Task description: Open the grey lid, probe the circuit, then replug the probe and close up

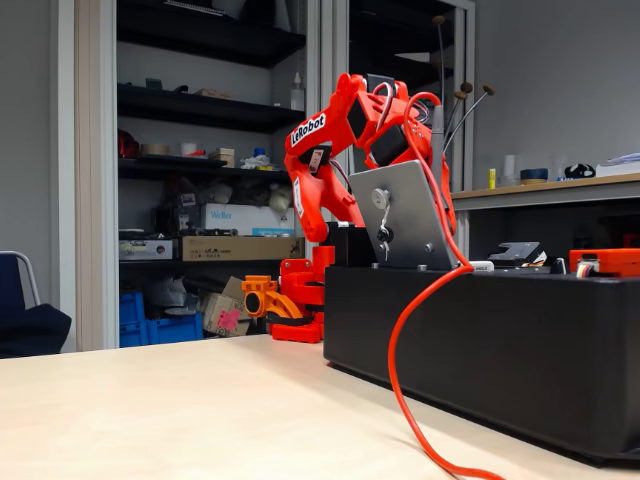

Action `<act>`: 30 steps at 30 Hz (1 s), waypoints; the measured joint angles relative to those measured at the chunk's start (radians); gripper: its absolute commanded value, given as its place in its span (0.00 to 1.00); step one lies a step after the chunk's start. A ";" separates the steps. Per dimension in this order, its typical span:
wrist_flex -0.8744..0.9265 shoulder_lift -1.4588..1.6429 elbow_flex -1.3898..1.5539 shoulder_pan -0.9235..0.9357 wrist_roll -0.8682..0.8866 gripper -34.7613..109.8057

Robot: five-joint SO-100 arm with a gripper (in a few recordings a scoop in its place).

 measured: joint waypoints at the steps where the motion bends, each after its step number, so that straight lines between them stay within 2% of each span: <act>1: -0.006 0.002 0.006 0.000 0.000 0.24; 10: -0.069 0.018 0.081 -0.003 0.017 0.24; 30: -0.092 0.052 0.150 -0.046 0.069 0.24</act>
